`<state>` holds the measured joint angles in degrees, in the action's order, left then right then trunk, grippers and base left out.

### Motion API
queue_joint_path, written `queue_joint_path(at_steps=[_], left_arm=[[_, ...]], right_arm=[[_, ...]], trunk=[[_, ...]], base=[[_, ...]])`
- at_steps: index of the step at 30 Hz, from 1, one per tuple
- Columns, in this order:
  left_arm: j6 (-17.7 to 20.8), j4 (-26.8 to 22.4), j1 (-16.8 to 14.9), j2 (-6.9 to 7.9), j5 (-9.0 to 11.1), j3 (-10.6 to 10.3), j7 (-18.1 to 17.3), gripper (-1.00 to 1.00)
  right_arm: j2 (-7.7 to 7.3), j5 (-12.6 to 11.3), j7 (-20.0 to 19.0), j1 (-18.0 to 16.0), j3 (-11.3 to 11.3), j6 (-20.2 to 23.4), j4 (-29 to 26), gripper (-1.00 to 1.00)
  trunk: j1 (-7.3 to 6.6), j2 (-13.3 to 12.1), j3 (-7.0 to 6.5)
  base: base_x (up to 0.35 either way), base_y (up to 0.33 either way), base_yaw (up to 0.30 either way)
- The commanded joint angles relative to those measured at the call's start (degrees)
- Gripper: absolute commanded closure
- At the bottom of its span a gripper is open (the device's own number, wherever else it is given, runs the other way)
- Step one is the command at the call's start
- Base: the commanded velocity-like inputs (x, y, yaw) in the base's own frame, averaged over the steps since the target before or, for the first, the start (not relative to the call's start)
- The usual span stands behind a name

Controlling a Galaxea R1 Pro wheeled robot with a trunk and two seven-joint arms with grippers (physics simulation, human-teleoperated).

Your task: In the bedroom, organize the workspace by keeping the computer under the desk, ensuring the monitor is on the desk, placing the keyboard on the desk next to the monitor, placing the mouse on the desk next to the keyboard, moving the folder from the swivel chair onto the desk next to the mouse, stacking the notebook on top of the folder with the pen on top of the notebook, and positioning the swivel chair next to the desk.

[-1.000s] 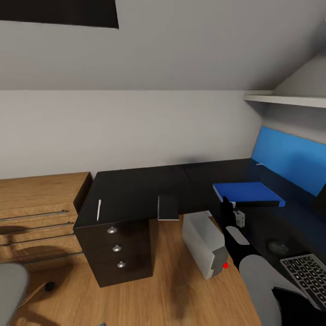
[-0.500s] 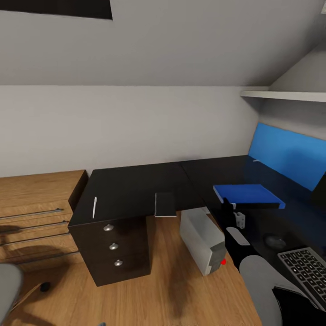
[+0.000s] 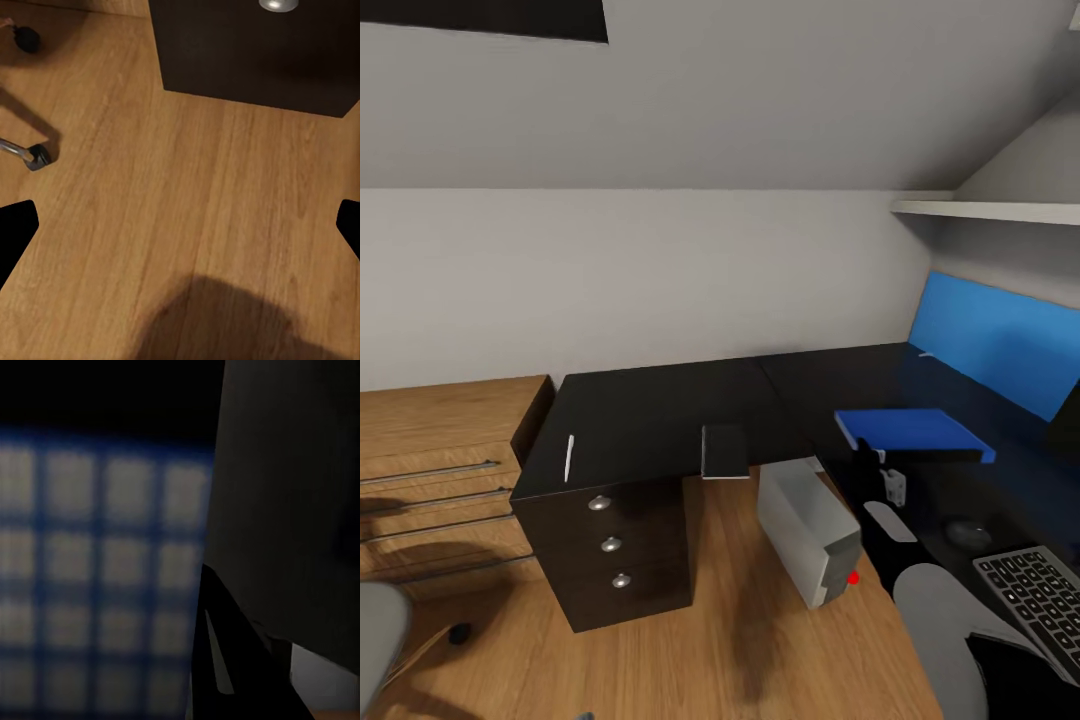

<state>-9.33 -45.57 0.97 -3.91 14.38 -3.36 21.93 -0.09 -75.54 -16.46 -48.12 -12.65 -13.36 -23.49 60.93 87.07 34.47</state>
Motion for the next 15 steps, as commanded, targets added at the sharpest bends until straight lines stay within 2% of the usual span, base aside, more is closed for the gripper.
queue_joint_path(at_steps=[1,9,15], left_arm=[[-0.3,0.0,0.0,0.04,0.6,-0.2,0.3,-1.0],[-0.2,0.0,0.0,0.04,0.6,-0.2,0.2,-1.0],[-0.3,0.0,0.0,0.04,0.6,-0.3,0.2,-1.0]], right_arm=[[-0.07,-0.6,-0.3,0.0,0.0,0.0,0.1,1.0],[-0.67,-0.6,4.5,0.0,-0.1,-0.1,0.1,1.0],[-0.82,-0.5,5.0,0.0,-0.1,-0.1,0.1,1.0]], trunk=[[0.0,0.0,0.04],[0.0,0.0,0.04],[0.0,0.0,0.04]], base=[[0.0,0.0,0.0],[0.0,0.0,0.0],[0.0,0.0,0.0]])
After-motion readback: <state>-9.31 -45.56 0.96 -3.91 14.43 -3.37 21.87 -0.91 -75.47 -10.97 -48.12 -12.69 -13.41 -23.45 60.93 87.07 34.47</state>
